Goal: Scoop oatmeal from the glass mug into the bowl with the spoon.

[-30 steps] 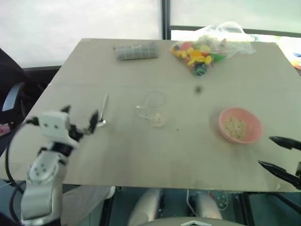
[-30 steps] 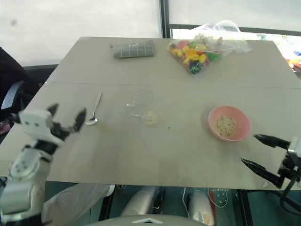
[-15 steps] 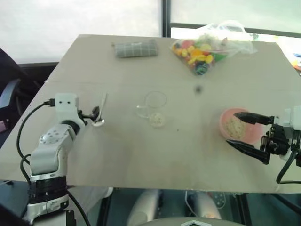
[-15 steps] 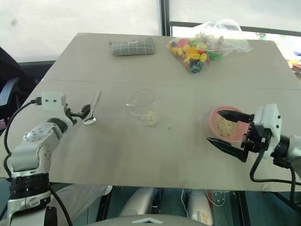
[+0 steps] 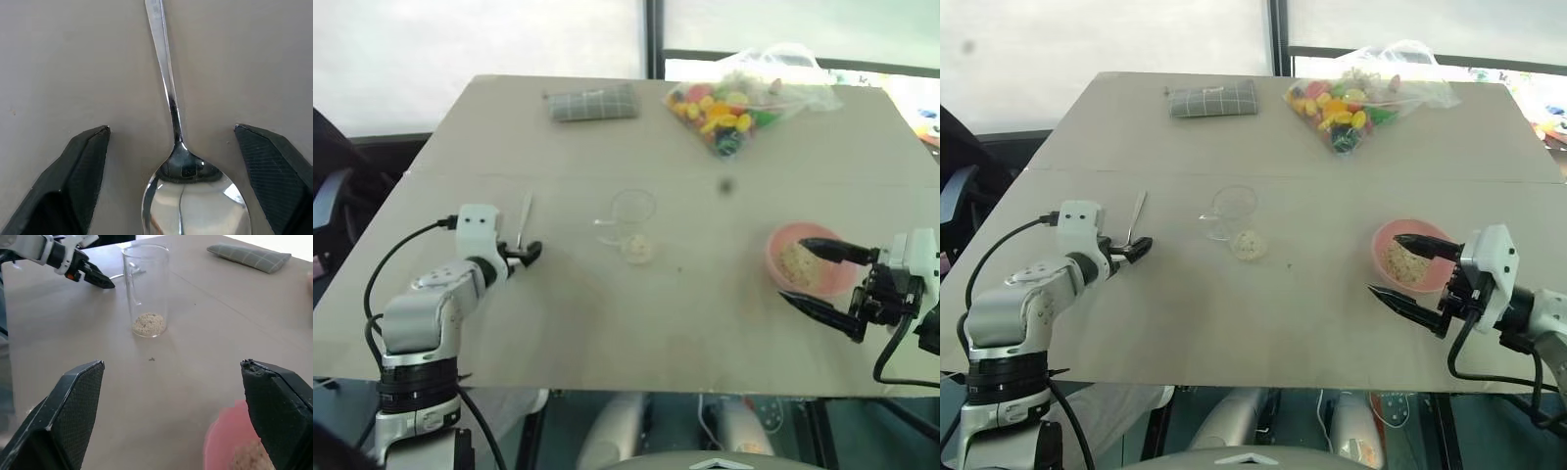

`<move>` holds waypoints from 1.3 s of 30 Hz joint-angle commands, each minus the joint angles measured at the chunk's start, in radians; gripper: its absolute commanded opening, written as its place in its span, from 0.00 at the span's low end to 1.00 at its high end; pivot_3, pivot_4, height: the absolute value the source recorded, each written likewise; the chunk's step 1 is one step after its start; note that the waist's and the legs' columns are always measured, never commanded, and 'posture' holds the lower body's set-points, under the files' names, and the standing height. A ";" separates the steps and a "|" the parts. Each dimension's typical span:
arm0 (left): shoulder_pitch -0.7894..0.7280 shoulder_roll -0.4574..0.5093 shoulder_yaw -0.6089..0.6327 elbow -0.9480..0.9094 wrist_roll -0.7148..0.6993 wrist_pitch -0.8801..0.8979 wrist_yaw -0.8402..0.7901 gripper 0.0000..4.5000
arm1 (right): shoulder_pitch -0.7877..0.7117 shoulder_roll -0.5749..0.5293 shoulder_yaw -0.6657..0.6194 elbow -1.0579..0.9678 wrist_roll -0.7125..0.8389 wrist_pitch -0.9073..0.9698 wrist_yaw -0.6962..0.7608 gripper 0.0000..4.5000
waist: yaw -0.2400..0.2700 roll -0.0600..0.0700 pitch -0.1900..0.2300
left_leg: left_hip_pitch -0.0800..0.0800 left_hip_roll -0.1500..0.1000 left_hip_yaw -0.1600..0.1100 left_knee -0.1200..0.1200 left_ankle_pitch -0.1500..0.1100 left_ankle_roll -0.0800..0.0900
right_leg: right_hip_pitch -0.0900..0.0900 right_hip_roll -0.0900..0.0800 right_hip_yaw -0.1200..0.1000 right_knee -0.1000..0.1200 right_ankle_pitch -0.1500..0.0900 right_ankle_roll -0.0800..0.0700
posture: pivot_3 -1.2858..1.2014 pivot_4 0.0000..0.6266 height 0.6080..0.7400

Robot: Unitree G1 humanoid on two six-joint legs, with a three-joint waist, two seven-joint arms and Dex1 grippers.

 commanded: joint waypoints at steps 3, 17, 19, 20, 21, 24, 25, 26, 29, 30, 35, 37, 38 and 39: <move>0.003 0.004 0.017 0.100 0.030 0.027 0.023 0.39 | -0.010 0.008 -0.028 -0.002 -0.011 -0.029 0.013 1.00 | -0.006 0.005 -0.003 | 0.003 0.000 0.001 -0.001 -0.001 0.001 | 0.000 0.001 0.003 0.001 0.000 0.000 | 0.52 0.24 0.83; -0.108 -0.064 0.052 0.151 0.057 -0.318 0.023 0.02 | -0.104 0.032 0.000 0.051 -0.023 -0.019 -0.006 1.00 | 0.008 0.009 -0.006 | 0.004 0.000 0.003 0.000 -0.001 0.002 | -0.004 0.002 0.009 0.008 0.001 -0.001 | 0.52 0.24 0.83; -0.124 -0.066 0.062 0.156 0.058 -0.393 0.020 0.02 | -0.126 0.047 0.000 0.051 -0.003 -0.001 -0.028 1.00 | 0.008 0.004 -0.003 | 0.003 0.000 0.002 0.000 0.000 0.001 | -0.005 0.002 0.009 0.008 0.001 -0.001 | 0.52 0.24 0.83; -0.133 -0.055 0.056 0.160 0.074 -0.447 0.017 0.02 | -0.143 0.056 0.001 0.047 0.011 0.013 -0.046 1.00 | 0.008 0.001 -0.001 | 0.002 0.000 0.002 0.000 0.000 0.000 | -0.006 0.002 0.009 0.008 0.001 -0.001 | 0.52 0.24 0.83; -0.145 -0.042 0.047 0.165 0.094 -0.510 0.013 0.02 | -0.163 0.067 0.003 0.041 0.028 0.032 -0.073 1.00 | 0.007 -0.002 0.000 | 0.002 0.000 0.003 0.000 0.001 -0.001 | -0.006 0.001 0.009 0.008 0.001 -0.001 | 0.52 0.24 0.83; -0.185 0.004 -0.006 0.176 0.183 -0.723 -0.015 0.02 | -0.243 0.098 0.012 0.021 0.090 0.111 -0.185 1.00 | 0.005 -0.006 0.003 | -0.001 0.000 0.003 0.001 0.002 -0.003 | -0.008 0.001 0.009 0.006 0.001 -0.001 | 0.52 0.24 0.83; -0.201 0.018 -0.029 0.177 0.214 -0.789 -0.022 0.02 | -0.276 0.110 0.014 0.020 0.111 0.143 -0.237 1.00 | 0.005 -0.006 0.003 | -0.003 0.000 0.003 0.000 0.002 -0.003 | -0.009 0.001 0.009 0.006 0.002 -0.002 | 0.52 0.24 0.83; -0.220 0.035 -0.057 0.179 0.254 -0.857 -0.023 0.02 | -0.316 0.123 0.020 0.021 0.131 0.178 -0.294 1.00 | 0.005 -0.006 0.003 | -0.004 0.000 0.003 0.000 0.002 -0.003 | -0.009 0.001 0.009 0.006 0.002 -0.002 | 0.52 0.24 0.83; -0.277 0.068 -0.125 0.199 0.351 -1.002 -0.018 0.02 | -0.431 0.163 0.039 0.024 0.189 0.265 -0.443 1.00 | 0.005 -0.006 0.003 | -0.006 -0.001 0.003 0.000 0.002 -0.003 | -0.012 0.001 0.009 0.006 0.002 -0.002 | 0.52 0.24 0.83; -0.301 0.077 -0.153 0.210 0.392 -1.034 -0.011 0.02 | -0.480 0.184 0.046 0.029 0.218 0.290 -0.494 1.00 | 0.005 -0.006 0.003 | -0.006 -0.001 0.003 0.000 0.002 -0.003 | -0.012 0.001 0.009 0.006 0.002 -0.002 | 0.52 0.24 0.83; -0.441 0.130 -0.319 0.255 0.673 -1.165 0.054 0.02 | -0.741 0.320 0.094 0.086 0.324 0.401 -0.777 1.00 | 0.001 -0.006 0.003 | -0.014 -0.001 0.005 0.003 0.003 -0.004 | -0.022 0.001 0.011 0.014 0.002 -0.002 | 0.52 0.24 0.83; -0.501 0.122 -0.371 0.269 0.772 -1.183 0.098 0.02 | -0.834 0.399 0.110 0.115 0.378 0.419 -0.886 1.00 | 0.000 -0.006 0.003 | -0.014 -0.001 0.004 0.002 0.003 -0.004 | -0.023 0.002 0.011 0.014 0.002 -0.002 | 0.52 0.24 0.83; -0.525 0.112 -0.396 0.271 0.816 -1.188 0.117 0.02 | -0.877 0.443 0.119 0.132 0.401 0.424 -0.936 1.00 | -0.001 -0.006 0.003 | -0.014 -0.001 0.005 0.002 0.003 -0.004 | -0.023 0.002 0.011 0.015 0.002 -0.002 | 0.52 0.24 0.83; -0.544 0.098 -0.417 0.272 0.852 -1.188 0.134 0.02 | -0.915 0.492 0.123 0.151 0.430 0.421 -0.985 1.00 | -0.005 -0.006 0.003 | -0.014 -0.001 0.005 0.002 0.003 -0.004 | -0.024 0.002 0.011 0.015 0.002 -0.002 | 0.52 0.24 0.83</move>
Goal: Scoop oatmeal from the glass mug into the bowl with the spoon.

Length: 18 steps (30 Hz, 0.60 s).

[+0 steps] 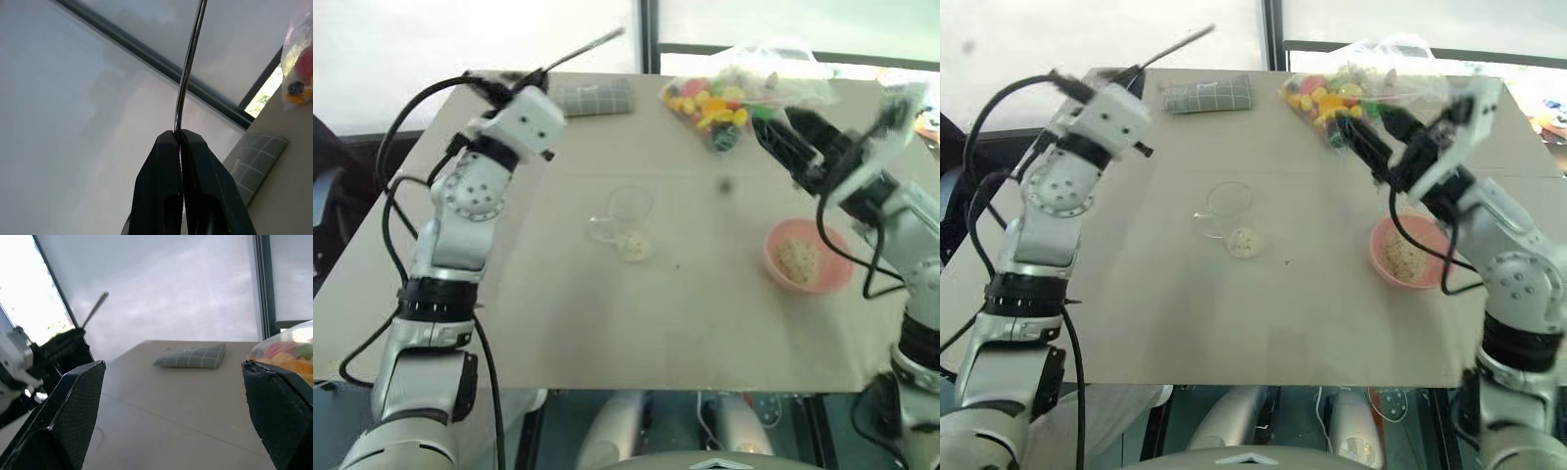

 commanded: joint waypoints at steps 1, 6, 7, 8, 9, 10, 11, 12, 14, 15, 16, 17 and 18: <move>-0.076 -0.028 -0.053 -0.009 0.137 -0.026 0.087 0.02 | -0.117 0.121 0.011 0.035 0.103 -0.001 -0.171 1.00 | -0.006 0.000 0.000 | 0.000 0.000 0.000 0.000 0.000 0.000 | 0.000 0.000 0.000 0.000 0.000 0.000 | 0.52 0.24 0.83; -0.107 -0.110 -0.099 -0.008 0.247 -0.005 0.179 0.02 | -0.211 0.247 0.013 0.119 0.119 -0.039 -0.272 1.00 | -0.021 0.000 0.000 | 0.000 0.000 0.000 0.000 0.000 0.000 | -0.001 0.000 0.001 0.002 0.000 0.000 | 0.52 0.24 0.83; -0.109 -0.126 -0.103 -0.012 0.266 0.000 0.199 0.02 | -0.228 0.269 0.008 0.135 0.120 -0.054 -0.279 1.00 | -0.023 0.000 0.000 | 0.000 0.000 0.001 0.000 0.000 0.000 | -0.001 0.001 0.001 0.002 0.000 0.000 | 0.52 0.24 0.83; -0.110 -0.141 -0.107 -0.017 0.283 0.005 0.215 0.02 | -0.244 0.288 0.002 0.150 0.128 -0.068 -0.285 1.00 | -0.024 0.000 0.000 | 0.000 0.000 0.001 0.000 0.000 0.000 | -0.002 0.001 0.001 0.002 0.000 0.000 | 0.52 0.24 0.83; -0.108 -0.157 -0.112 -0.024 0.300 0.012 0.229 0.02 | -0.257 0.301 -0.003 0.163 0.136 -0.075 -0.292 1.00 | -0.025 0.000 0.000 | 0.000 0.000 0.001 0.000 0.000 0.000 | -0.002 0.001 0.002 0.003 0.000 0.000 | 0.52 0.24 0.83; -0.105 -0.169 -0.118 -0.033 0.317 0.018 0.243 0.02 | -0.267 0.310 -0.005 0.173 0.139 -0.081 -0.296 1.00 | -0.026 0.000 0.000 | 0.000 0.000 0.001 0.000 0.000 0.000 | -0.003 0.002 0.002 0.004 0.000 0.000 | 0.52 0.24 0.83; -0.099 -0.184 -0.122 -0.043 0.332 0.026 0.257 0.02 | -0.274 0.319 -0.003 0.182 0.140 -0.084 -0.301 1.00 | -0.026 0.000 0.000 | 0.000 0.000 0.002 0.000 0.001 0.000 | -0.004 0.002 0.003 0.005 0.000 0.000 | 0.52 0.24 0.83; -0.095 -0.196 -0.123 -0.050 0.343 0.033 0.267 0.02 | -0.279 0.326 0.000 0.188 0.141 -0.086 -0.302 1.00 | -0.028 0.000 0.000 | 0.000 0.000 0.003 0.000 0.001 0.000 | -0.005 0.002 0.005 0.007 0.000 0.000 | 0.52 0.24 0.83; -0.087 -0.226 -0.130 -0.063 0.363 0.040 0.292 0.02 | -0.287 0.348 0.007 0.196 0.144 -0.096 -0.306 1.00 | -0.029 0.000 0.000 | -0.002 0.000 0.008 0.001 0.001 -0.001 | -0.011 0.001 0.011 0.013 0.000 0.000 | 0.52 0.24 0.83; -0.084 -0.240 -0.133 -0.067 0.370 0.042 0.301 0.02 | -0.290 0.357 0.009 0.200 0.143 -0.101 -0.306 1.00 | -0.029 0.000 0.000 | -0.002 0.000 0.010 0.001 0.001 -0.001 | -0.012 0.001 0.012 0.015 0.000 0.000 | 0.52 0.24 0.83; -0.078 -0.255 -0.136 -0.073 0.375 0.043 0.308 0.02 | -0.294 0.366 0.010 0.204 0.140 -0.108 -0.305 1.00 | -0.030 0.000 0.000 | -0.002 0.000 0.011 0.001 0.001 -0.001 | -0.014 0.001 0.014 0.016 0.000 0.000 | 0.52 0.24 0.83; -0.071 -0.271 -0.139 -0.083 0.382 0.046 0.319 0.02 | -0.298 0.374 0.010 0.209 0.137 -0.114 -0.307 1.00 | -0.031 0.000 0.000 | -0.002 0.000 0.012 0.001 0.002 -0.001 | -0.015 0.002 0.015 0.017 0.000 0.000 | 0.52 0.24 0.83; -0.067 -0.286 -0.141 -0.089 0.389 0.051 0.326 0.02 | -0.301 0.379 0.011 0.215 0.131 -0.118 -0.305 1.00 | -0.033 0.000 0.000 | -0.002 0.000 0.013 0.001 0.002 0.000 | -0.015 0.002 0.016 0.018 0.000 0.000 | 0.52 0.24 0.83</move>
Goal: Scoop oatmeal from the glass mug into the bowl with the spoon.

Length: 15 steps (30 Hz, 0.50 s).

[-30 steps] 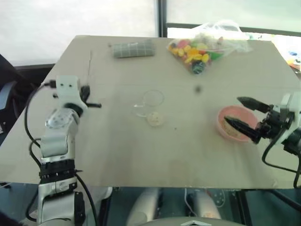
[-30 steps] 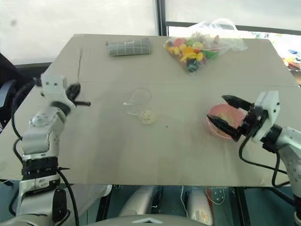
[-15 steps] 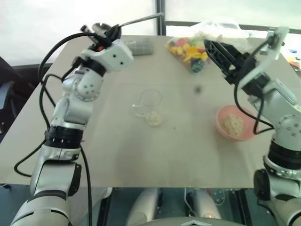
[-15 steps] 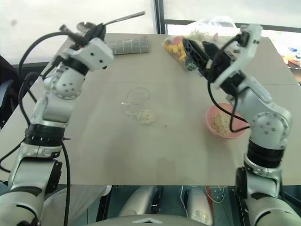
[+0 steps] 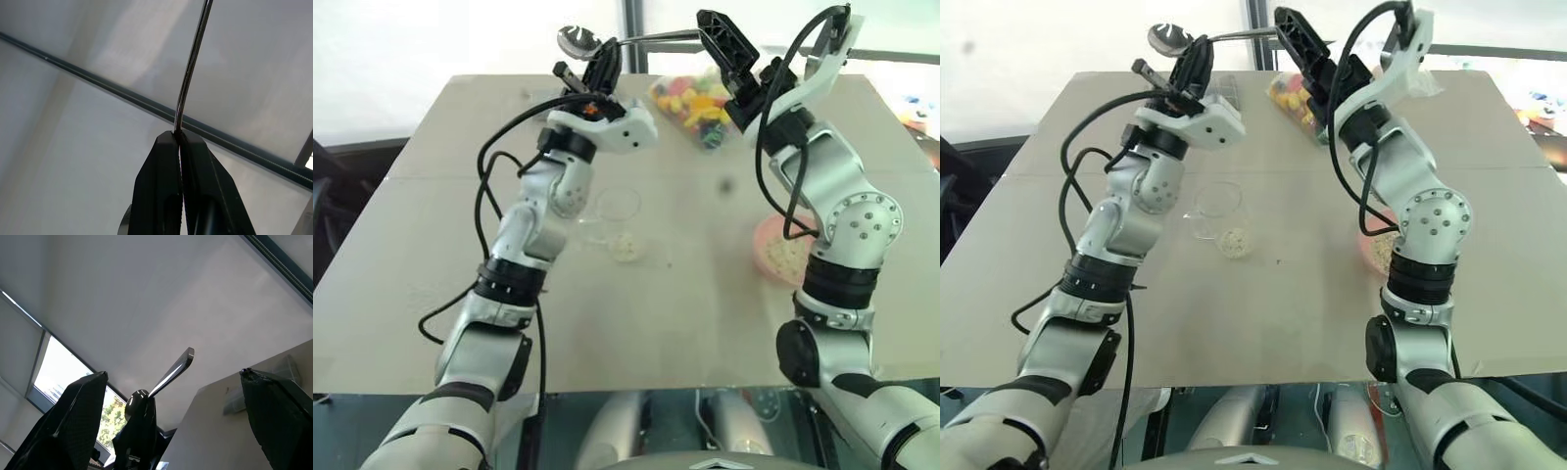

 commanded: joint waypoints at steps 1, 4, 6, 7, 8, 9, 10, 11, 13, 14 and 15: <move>0.007 -0.037 -0.008 -0.065 0.028 0.013 0.045 0.02 | -0.042 0.014 -0.004 -0.002 -0.001 -0.037 0.004 1.00 | -0.003 0.000 0.000 | 0.000 0.000 0.001 0.000 0.000 0.000 | 0.000 0.000 0.001 0.001 0.000 0.000 | 0.52 0.24 0.83; 0.012 -0.066 -0.014 -0.065 0.047 0.027 0.052 0.02 | -0.052 0.021 -0.003 0.019 -0.018 -0.057 0.011 1.00 | -0.009 0.000 0.000 | 0.001 0.000 0.003 0.001 0.001 0.001 | -0.001 0.001 0.003 0.002 0.000 0.000 | 0.52 0.24 0.83; 0.020 -0.079 -0.015 -0.066 0.048 0.033 0.053 0.02 | -0.059 0.026 -0.006 0.028 -0.022 -0.069 0.017 1.00 | -0.012 0.000 0.000 | 0.001 0.000 0.004 0.002 0.001 0.002 | -0.001 0.001 0.004 0.004 0.000 0.000 | 0.52 0.24 0.83; 0.022 -0.083 -0.016 -0.066 0.050 0.034 0.054 0.02 | -0.063 0.026 -0.006 0.032 -0.025 -0.073 0.022 1.00 | -0.012 0.000 0.000 | 0.001 0.000 0.005 0.002 0.001 0.002 | -0.002 0.001 0.005 0.004 0.000 0.000 | 0.52 0.24 0.83; 0.024 -0.086 -0.016 -0.067 0.052 0.035 0.054 0.02 | -0.066 0.026 -0.007 0.034 -0.027 -0.077 0.026 1.00 | -0.014 0.000 0.000 | 0.001 0.000 0.005 0.002 0.001 0.002 | -0.002 0.001 0.006 0.005 0.000 0.000 | 0.52 0.24 0.83; 0.027 -0.087 -0.014 -0.068 0.054 0.035 0.055 0.02 | -0.068 0.026 -0.008 0.035 -0.028 -0.081 0.028 1.00 | -0.016 0.000 0.000 | 0.001 0.000 0.006 0.002 0.001 0.002 | -0.003 0.001 0.006 0.005 0.000 0.000 | 0.52 0.24 0.83; 0.028 -0.087 -0.013 -0.069 0.056 0.036 0.054 0.02 | -0.069 0.027 -0.009 0.036 -0.028 -0.083 0.029 1.00 | -0.016 0.000 0.000 | 0.001 0.000 0.006 0.002 0.001 0.002 | -0.004 0.001 0.007 0.006 0.000 0.000 | 0.52 0.24 0.83; 0.031 -0.087 -0.010 -0.072 0.058 0.038 0.054 0.01 | -0.069 0.026 -0.008 0.036 -0.030 -0.086 0.030 0.94 | -0.017 0.000 0.000 | 0.001 0.000 0.006 0.002 0.001 0.002 | -0.004 0.001 0.007 0.006 0.000 0.000 | 0.52 0.24 0.83; 0.037 -0.084 -0.007 -0.072 0.060 0.045 0.056 0.00 | -0.070 0.028 -0.009 0.036 -0.030 -0.091 0.029 0.84 | -0.017 0.000 0.000 | 0.001 0.000 0.006 0.001 0.001 0.002 | -0.004 0.001 0.008 0.006 0.000 0.000 | 0.52 0.24 0.83; 0.038 -0.084 -0.006 -0.072 0.062 0.049 0.056 0.00 | -0.070 0.030 -0.010 0.035 -0.027 -0.092 0.027 0.72 | -0.017 0.000 0.000 | 0.001 0.001 0.007 0.001 0.001 0.002 | -0.004 0.001 0.008 0.006 0.000 0.000 | 0.52 0.24 0.83; 0.039 -0.083 -0.007 -0.072 0.063 0.052 0.056 0.00 | -0.070 0.032 -0.010 0.034 -0.025 -0.092 0.025 0.61 | -0.016 0.000 0.000 | 0.001 0.001 0.007 0.002 0.001 0.002 | -0.004 0.001 0.008 0.007 0.000 0.000 | 0.52 0.24 0.83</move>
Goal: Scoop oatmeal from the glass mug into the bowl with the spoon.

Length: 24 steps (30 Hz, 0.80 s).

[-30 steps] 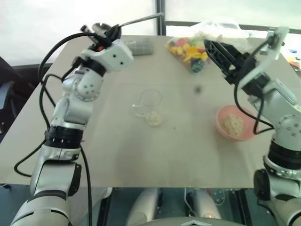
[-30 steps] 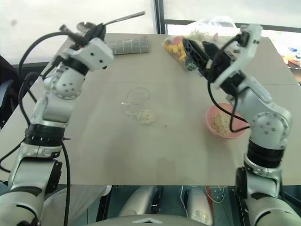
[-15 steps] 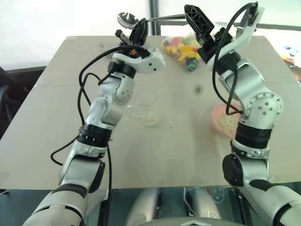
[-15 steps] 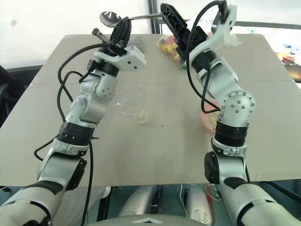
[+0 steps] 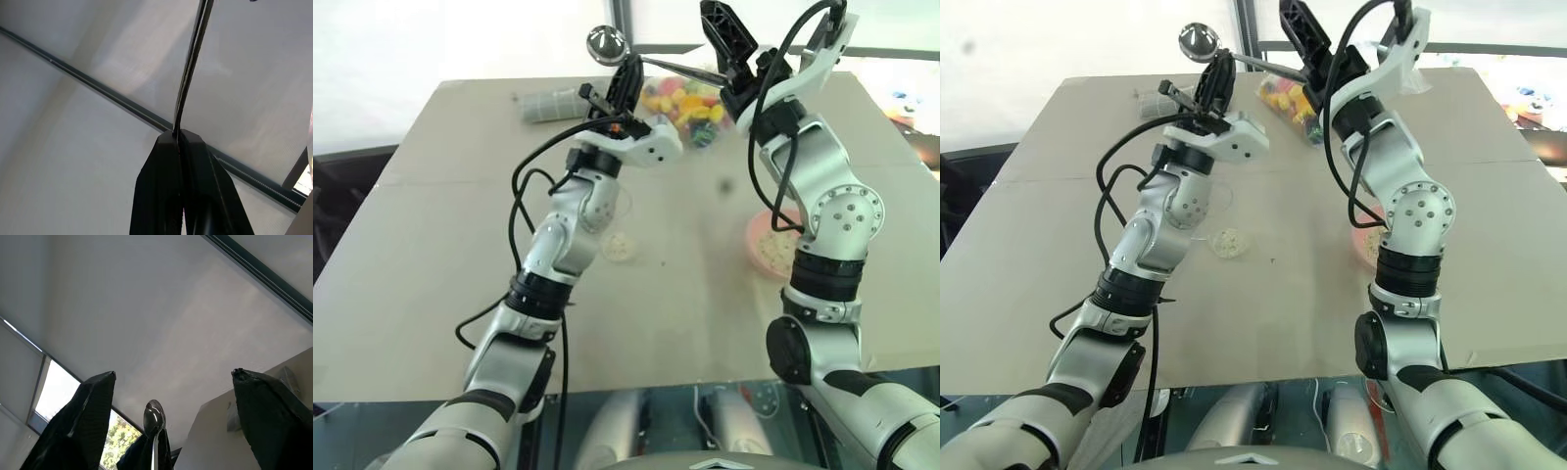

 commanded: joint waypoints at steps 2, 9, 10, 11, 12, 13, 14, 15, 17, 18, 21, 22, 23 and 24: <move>-0.004 0.002 0.017 -0.052 0.014 0.015 0.020 0.00 | -0.031 0.010 -0.001 -0.036 0.018 -0.014 0.011 0.41 | 0.000 0.000 0.000 | 0.000 0.000 0.000 0.000 0.000 0.000 | 0.000 0.000 0.000 0.001 0.000 0.000 | 0.52 0.24 0.83; -0.033 -0.013 0.007 -0.026 0.026 0.043 0.027 0.00 | -0.029 0.024 0.004 -0.032 0.012 -0.013 0.000 0.31 | 0.001 0.000 0.000 | 0.000 0.000 0.002 0.003 0.000 0.000 | -0.004 0.000 0.003 0.007 0.000 0.000 | 0.52 0.24 0.83; -0.033 -0.015 0.006 -0.024 0.026 0.045 0.027 0.00 | -0.029 0.025 0.004 -0.031 0.010 -0.014 -0.001 0.31 | 0.000 0.000 0.000 | 0.000 0.000 0.003 0.003 0.000 0.000 | -0.004 0.000 0.004 0.007 0.000 0.000 | 0.52 0.24 0.83; -0.035 -0.016 0.005 -0.021 0.025 0.047 0.028 0.00 | -0.028 0.026 0.004 -0.029 0.008 -0.016 -0.001 0.31 | 0.000 0.000 0.000 | 0.000 0.000 0.003 0.003 0.000 0.000 | -0.004 0.000 0.004 0.008 0.000 0.000 | 0.52 0.24 0.83; -0.040 -0.018 0.005 -0.015 0.025 0.049 0.031 0.00 | -0.028 0.026 0.001 -0.028 0.005 -0.021 0.000 0.31 | 0.000 0.000 0.000 | 0.000 0.000 0.003 0.003 0.000 0.000 | -0.004 0.001 0.004 0.008 0.000 0.000 | 0.52 0.24 0.83; -0.045 -0.019 0.005 -0.008 0.025 0.050 0.033 0.00 | -0.027 0.027 -0.001 -0.028 0.002 -0.025 0.000 0.31 | 0.001 0.000 0.000 | 0.000 0.000 0.003 0.003 0.000 0.000 | -0.004 0.001 0.005 0.008 0.000 0.000 | 0.52 0.24 0.83; -0.050 -0.020 0.006 0.000 0.025 0.050 0.037 0.00 | -0.027 0.026 -0.004 -0.027 -0.005 -0.031 -0.001 0.31 | 0.001 0.000 0.000 | 0.000 0.000 0.003 0.003 0.000 0.000 | -0.005 0.001 0.005 0.008 0.000 0.000 | 0.52 0.24 0.83; -0.055 -0.020 0.006 0.008 0.025 0.050 0.040 0.00 | -0.027 0.023 -0.007 -0.028 -0.009 -0.035 0.000 0.31 | 0.001 0.000 0.000 | 0.000 0.000 0.003 0.004 0.000 0.000 | -0.005 0.001 0.005 0.008 0.000 0.000 | 0.52 0.24 0.83; -0.063 -0.021 0.004 0.022 0.027 0.052 0.045 0.00 | -0.024 0.012 -0.011 -0.034 -0.005 -0.033 0.007 0.42 | 0.001 0.000 0.000 | 0.000 0.000 0.003 0.004 0.000 0.000 | -0.005 0.001 0.005 0.008 0.000 0.000 | 0.52 0.24 0.83; -0.066 -0.021 0.002 0.029 0.028 0.054 0.047 0.00 | -0.023 0.008 -0.011 -0.038 -0.004 -0.032 0.009 0.51 | 0.001 0.000 0.000 | 0.000 0.000 0.003 0.004 0.000 0.000 | -0.005 0.001 0.005 0.008 0.000 0.000 | 0.52 0.24 0.83; -0.075 -0.021 0.002 0.044 0.028 0.059 0.053 0.00 | -0.019 0.006 -0.009 -0.047 0.003 -0.026 -0.005 0.82 | 0.000 0.000 0.000 | 0.000 0.000 0.003 0.004 0.000 0.000 | -0.005 0.001 0.005 0.008 0.000 0.000 | 0.52 0.24 0.83; -0.078 -0.021 0.001 0.050 0.027 0.059 0.055 0.00 | -0.016 0.009 -0.008 -0.052 0.010 -0.021 -0.011 0.90 | 0.000 0.000 0.000 | 0.000 0.000 0.003 0.004 0.000 0.000 | -0.005 0.001 0.005 0.009 0.000 0.000 | 0.52 0.24 0.83; -0.081 -0.022 -0.001 0.055 0.028 0.059 0.057 0.00 | -0.014 0.011 -0.005 -0.057 0.015 -0.017 -0.015 0.90 | 0.000 0.000 0.000 | 0.000 0.000 0.003 0.004 0.000 0.000 | -0.005 0.001 0.005 0.009 0.000 0.000 | 0.52 0.24 0.83; -0.082 -0.023 -0.002 0.059 0.027 0.060 0.059 0.00 | -0.009 0.014 0.001 -0.063 0.018 -0.013 -0.019 0.90 | 0.000 0.000 0.000 | 0.000 0.000 0.003 0.004 0.000 0.000 | -0.005 0.001 0.005 0.009 0.000 0.000 | 0.52 0.24 0.83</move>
